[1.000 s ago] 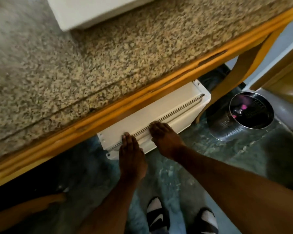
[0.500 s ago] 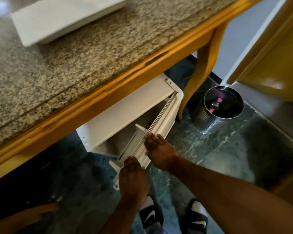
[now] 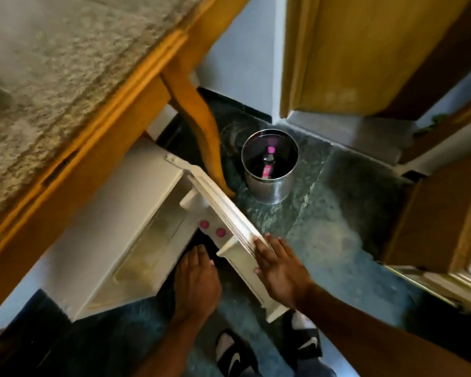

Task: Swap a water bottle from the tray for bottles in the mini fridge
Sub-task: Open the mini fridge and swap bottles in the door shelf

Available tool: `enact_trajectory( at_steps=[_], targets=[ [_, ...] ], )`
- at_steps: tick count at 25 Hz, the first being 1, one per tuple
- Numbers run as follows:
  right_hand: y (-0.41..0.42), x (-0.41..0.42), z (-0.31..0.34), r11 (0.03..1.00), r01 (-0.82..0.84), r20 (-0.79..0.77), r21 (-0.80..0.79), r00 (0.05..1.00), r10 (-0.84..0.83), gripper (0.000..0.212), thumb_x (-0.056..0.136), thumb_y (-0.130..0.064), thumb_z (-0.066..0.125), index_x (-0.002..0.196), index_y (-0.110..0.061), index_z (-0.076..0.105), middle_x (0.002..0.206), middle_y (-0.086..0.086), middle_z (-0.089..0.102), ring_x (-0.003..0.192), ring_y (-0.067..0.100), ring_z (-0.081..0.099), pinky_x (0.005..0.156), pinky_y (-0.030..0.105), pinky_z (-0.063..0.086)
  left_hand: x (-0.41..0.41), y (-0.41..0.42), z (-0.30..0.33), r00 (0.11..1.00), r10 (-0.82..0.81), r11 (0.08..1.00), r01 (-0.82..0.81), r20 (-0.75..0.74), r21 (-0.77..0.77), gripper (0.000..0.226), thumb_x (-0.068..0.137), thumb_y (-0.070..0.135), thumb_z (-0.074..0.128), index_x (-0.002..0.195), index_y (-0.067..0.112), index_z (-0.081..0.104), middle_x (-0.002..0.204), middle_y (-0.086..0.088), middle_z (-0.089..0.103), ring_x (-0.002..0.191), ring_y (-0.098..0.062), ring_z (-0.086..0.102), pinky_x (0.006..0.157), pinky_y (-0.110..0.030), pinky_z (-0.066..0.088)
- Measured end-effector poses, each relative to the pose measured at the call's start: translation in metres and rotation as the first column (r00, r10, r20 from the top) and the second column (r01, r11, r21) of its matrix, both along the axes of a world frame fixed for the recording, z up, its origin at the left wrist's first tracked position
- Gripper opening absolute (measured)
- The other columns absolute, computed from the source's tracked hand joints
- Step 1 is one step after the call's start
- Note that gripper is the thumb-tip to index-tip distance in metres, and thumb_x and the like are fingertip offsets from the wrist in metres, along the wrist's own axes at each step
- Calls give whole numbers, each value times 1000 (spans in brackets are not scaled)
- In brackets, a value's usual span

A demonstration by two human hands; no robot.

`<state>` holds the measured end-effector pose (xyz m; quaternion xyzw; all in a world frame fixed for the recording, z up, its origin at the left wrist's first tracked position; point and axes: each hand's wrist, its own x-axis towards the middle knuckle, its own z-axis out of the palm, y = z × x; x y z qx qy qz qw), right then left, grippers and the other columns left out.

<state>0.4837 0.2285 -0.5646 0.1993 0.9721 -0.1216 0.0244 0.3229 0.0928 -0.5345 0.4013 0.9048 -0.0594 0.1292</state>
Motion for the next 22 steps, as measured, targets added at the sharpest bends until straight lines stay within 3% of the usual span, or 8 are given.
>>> enact_trajectory(
  at_steps=[2,6,12,15,17,19,20,22],
  targets=[
    [22,13,1,997,75,26,-31,997,-74,54,87,-34,58,132,-6,55,145,17,46,132,43,40,106,59,33,-3,23,-6,998,-68,998,68,-5,4,46,94,28,43,129,2,55,128,-18,63,118,-31,59,100,-41,49],
    [65,20,-5,979,204,68,-6,977,-203,72,88,-44,55,145,-6,35,155,19,28,142,41,18,112,64,16,-21,70,-36,976,-219,976,219,11,0,45,88,20,54,127,-3,55,124,-25,63,115,-39,59,98,-46,49],
    [102,-4,-13,930,358,47,84,931,-362,79,88,-56,47,145,-4,33,156,19,27,144,42,12,111,66,12,-73,118,-94,899,-403,905,420,171,-72,61,88,21,57,142,4,35,145,-19,45,135,-32,40,114,-40,38],
    [78,-37,-20,839,544,-150,20,831,-536,70,83,-39,64,136,2,43,144,27,42,136,45,30,110,60,25,-95,130,-123,869,-444,880,469,217,-79,69,85,11,61,145,3,28,150,-20,37,139,-34,34,115,-41,35],
    [46,-77,-35,850,523,-324,-64,795,-513,47,82,-16,69,122,2,53,123,26,58,115,40,51,98,53,45,-110,135,-142,848,-480,858,507,223,-82,68,87,5,58,147,4,24,153,-20,32,142,-35,30,117,-42,31],
    [19,-119,-56,880,428,-239,-206,850,-469,37,80,-3,70,115,2,58,113,23,62,102,37,58,80,49,56,-118,140,-158,825,-503,832,543,259,-113,58,90,7,54,144,8,30,152,-17,35,140,-33,32,116,-42,32],
    [13,-137,-68,846,442,-129,-300,859,-495,41,80,1,69,119,2,56,120,23,59,109,39,56,81,50,56,-120,141,-164,816,-509,824,554,274,-119,51,89,9,55,138,11,37,146,-15,41,136,-31,38,112,-43,37],
    [18,-156,-96,713,585,105,-387,796,-596,58,81,4,66,135,-2,43,144,23,38,132,42,36,98,51,47,-119,141,-170,818,-489,849,526,305,-51,46,86,5,57,130,12,45,135,-14,50,125,-32,47,101,-47,46]
  ],
)
